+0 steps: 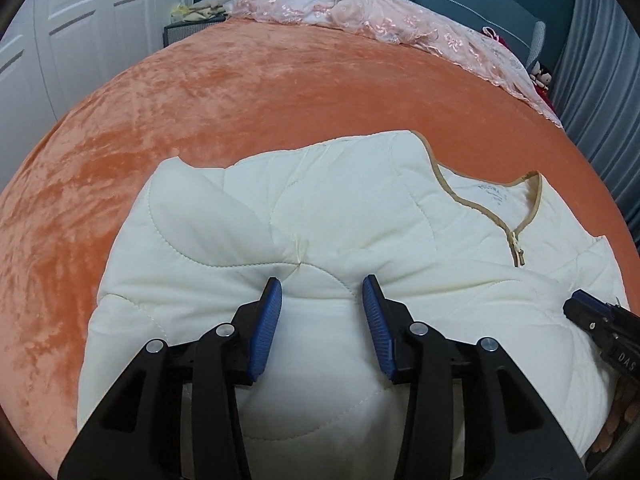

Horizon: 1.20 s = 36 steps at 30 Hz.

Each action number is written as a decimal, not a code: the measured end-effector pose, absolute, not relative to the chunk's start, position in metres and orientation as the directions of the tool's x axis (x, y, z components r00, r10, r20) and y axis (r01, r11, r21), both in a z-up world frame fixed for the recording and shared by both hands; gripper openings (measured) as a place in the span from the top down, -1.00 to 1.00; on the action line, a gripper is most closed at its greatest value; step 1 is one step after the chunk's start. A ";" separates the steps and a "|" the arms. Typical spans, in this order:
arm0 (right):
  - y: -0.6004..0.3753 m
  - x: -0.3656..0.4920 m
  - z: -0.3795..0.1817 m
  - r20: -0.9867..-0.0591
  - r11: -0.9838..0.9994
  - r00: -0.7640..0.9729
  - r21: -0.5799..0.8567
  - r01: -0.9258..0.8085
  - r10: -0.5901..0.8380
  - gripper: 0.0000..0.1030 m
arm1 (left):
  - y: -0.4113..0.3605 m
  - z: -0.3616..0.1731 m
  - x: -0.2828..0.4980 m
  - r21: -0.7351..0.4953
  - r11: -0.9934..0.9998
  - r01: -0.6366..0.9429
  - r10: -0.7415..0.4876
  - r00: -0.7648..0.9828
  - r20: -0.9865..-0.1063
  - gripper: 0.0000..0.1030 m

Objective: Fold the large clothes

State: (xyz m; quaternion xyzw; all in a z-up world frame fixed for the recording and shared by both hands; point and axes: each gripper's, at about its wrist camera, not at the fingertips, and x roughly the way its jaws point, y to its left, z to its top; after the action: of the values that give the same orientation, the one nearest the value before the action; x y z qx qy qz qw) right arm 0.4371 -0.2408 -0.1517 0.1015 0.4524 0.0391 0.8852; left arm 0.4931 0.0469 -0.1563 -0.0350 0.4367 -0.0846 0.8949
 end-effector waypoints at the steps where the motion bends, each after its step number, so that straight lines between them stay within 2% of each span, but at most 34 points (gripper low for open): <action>1: -0.245 0.435 -0.155 -0.778 0.969 0.601 0.245 0.026 0.181 0.50 | 0.046 -0.159 0.491 -0.132 0.984 0.119 -0.177 0.619 -0.765 0.19; 9: -0.250 0.432 -0.165 -0.730 0.952 0.650 0.304 0.035 0.209 0.50 | 0.044 -0.164 0.490 -0.125 0.987 0.101 -0.160 0.673 -0.722 0.18; 22: -0.255 0.432 -0.169 -0.689 0.930 0.678 0.366 0.022 0.255 0.50 | 0.040 -0.167 0.489 -0.096 0.991 0.090 -0.132 0.698 -0.703 0.15; 31: -0.256 0.432 -0.168 -0.692 0.928 0.673 0.372 0.024 0.260 0.50 | 0.040 -0.166 0.490 -0.093 0.992 0.089 -0.129 0.691 -0.711 0.15; 36: -0.265 0.436 -0.151 -0.738 0.923 0.631 0.375 0.087 0.240 0.50 | 0.060 -0.137 0.492 -0.103 0.992 0.069 -0.123 0.643 -0.756 0.08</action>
State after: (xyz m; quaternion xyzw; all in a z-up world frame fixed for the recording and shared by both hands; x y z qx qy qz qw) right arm 0.4356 -0.2655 -0.1508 0.1913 0.4273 0.0431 0.8826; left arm 0.4918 0.0595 -0.1368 -0.0325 0.4190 -0.0531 0.9059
